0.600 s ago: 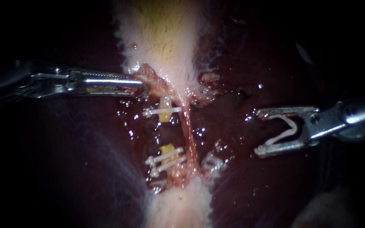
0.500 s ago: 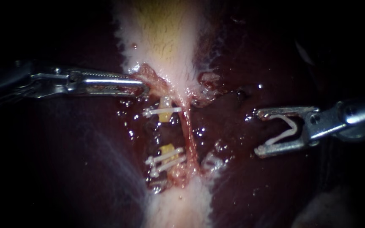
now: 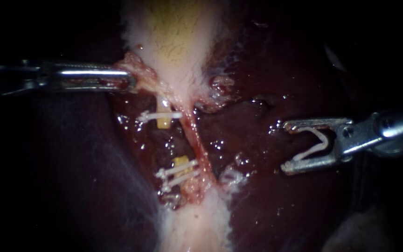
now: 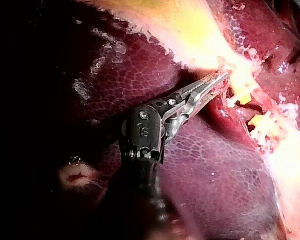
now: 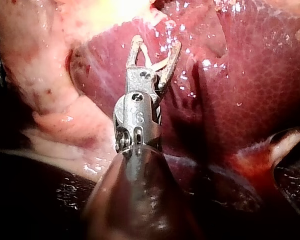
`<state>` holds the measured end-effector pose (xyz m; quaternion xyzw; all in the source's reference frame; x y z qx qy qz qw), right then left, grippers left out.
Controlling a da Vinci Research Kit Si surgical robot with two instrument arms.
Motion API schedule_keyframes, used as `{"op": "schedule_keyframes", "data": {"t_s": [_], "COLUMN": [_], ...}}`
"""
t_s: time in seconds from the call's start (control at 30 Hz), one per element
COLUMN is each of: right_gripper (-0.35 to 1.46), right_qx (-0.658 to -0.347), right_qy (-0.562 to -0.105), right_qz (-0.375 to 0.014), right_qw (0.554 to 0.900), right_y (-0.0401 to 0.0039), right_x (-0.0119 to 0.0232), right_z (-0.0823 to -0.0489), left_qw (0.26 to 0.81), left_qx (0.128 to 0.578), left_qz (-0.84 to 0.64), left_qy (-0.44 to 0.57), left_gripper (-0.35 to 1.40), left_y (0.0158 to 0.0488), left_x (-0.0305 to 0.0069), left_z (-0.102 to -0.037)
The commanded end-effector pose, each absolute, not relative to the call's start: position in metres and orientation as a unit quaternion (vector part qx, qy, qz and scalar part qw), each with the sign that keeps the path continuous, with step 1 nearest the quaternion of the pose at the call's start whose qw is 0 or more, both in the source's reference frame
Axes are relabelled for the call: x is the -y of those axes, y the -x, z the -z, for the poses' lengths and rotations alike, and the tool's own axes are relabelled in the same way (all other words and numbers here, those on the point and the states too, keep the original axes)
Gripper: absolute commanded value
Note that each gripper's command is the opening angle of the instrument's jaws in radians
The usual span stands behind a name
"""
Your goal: Clipping first clip right tube
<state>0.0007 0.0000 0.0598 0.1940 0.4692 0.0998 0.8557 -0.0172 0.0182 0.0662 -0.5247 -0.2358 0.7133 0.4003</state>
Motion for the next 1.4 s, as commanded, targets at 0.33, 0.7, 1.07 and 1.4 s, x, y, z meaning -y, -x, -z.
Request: {"op": "schedule_keyframes", "data": {"t_s": [0.33, 0.7, 1.07, 1.4], "right_gripper": [0.46, 0.46, 0.48, 0.48], "right_qx": [-0.457, -0.444, -0.431, -0.427], "right_qy": [-0.251, -0.281, -0.311, -0.344], "right_qz": [-0.150, -0.189, -0.204, -0.204], "right_qw": [0.840, 0.830, 0.822, 0.811], "right_y": [-0.0048, -0.0114, -0.0165, -0.0191], "right_x": [0.0003, 0.0019, 0.0038, 0.0050], "right_z": [-0.0605, -0.0644, -0.0691, -0.0705], "left_qw": [0.401, 0.402, 0.403, 0.403], "left_qx": [0.233, 0.230, 0.228, 0.228], "left_qz": [-0.713, -0.714, -0.714, -0.714], "left_qy": [0.526, 0.525, 0.525, 0.525], "left_gripper": [-0.35, -0.35, -0.35, -0.35], "left_y": [0.0172, 0.0177, 0.0179, 0.0180], "left_x": [-0.0178, -0.0175, -0.0174, -0.0174], "left_z": [-0.0662, -0.0663, -0.0663, -0.0663]}}
